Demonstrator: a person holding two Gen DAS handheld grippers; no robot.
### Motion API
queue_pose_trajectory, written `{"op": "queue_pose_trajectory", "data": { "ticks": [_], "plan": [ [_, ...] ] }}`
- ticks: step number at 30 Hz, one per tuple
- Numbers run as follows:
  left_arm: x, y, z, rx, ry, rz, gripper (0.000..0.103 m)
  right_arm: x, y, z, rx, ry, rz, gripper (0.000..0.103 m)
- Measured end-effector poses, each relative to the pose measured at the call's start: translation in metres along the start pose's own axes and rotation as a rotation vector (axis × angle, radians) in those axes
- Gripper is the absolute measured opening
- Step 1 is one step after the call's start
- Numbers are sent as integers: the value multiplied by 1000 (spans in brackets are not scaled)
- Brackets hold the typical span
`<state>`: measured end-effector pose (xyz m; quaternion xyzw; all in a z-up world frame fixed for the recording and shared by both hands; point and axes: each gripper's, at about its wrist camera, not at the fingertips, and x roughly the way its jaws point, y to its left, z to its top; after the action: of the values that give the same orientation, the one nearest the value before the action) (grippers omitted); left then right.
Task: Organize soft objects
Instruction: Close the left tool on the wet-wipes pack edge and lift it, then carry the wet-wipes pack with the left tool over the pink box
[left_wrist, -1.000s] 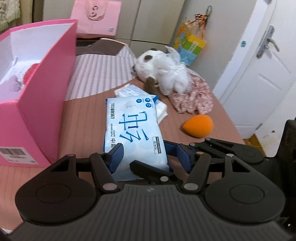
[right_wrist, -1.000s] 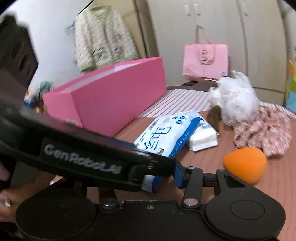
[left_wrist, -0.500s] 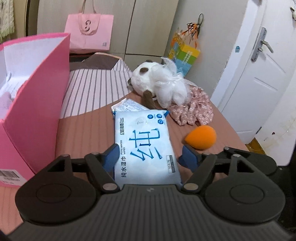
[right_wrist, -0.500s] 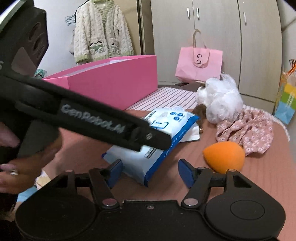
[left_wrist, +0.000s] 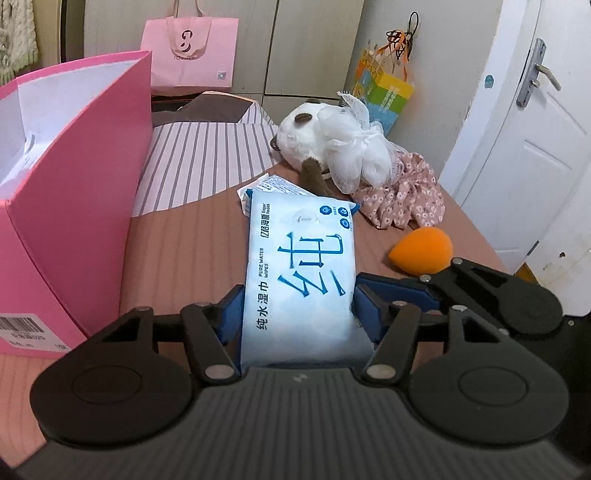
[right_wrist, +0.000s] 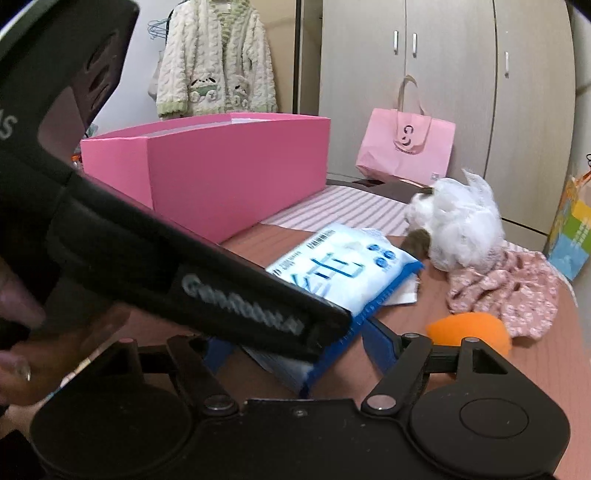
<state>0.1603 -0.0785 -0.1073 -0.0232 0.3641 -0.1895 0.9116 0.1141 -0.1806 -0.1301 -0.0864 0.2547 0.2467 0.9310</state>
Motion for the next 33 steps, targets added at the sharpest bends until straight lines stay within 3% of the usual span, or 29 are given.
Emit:
{"op": "queue_pose_trajectory", "data": {
  "ticks": [8, 20, 33],
  "plan": [
    [-8, 3, -2, -3, 33, -67, 57, -4, 5, -2, 62, -8, 10, 75],
    [-33, -6, 6, 97, 166, -53, 55, -18, 12, 4, 161, 11, 101, 67],
    [-102, 17, 1, 18, 209, -75, 55, -51, 61, 39, 83, 106, 165, 67]
  ]
}}
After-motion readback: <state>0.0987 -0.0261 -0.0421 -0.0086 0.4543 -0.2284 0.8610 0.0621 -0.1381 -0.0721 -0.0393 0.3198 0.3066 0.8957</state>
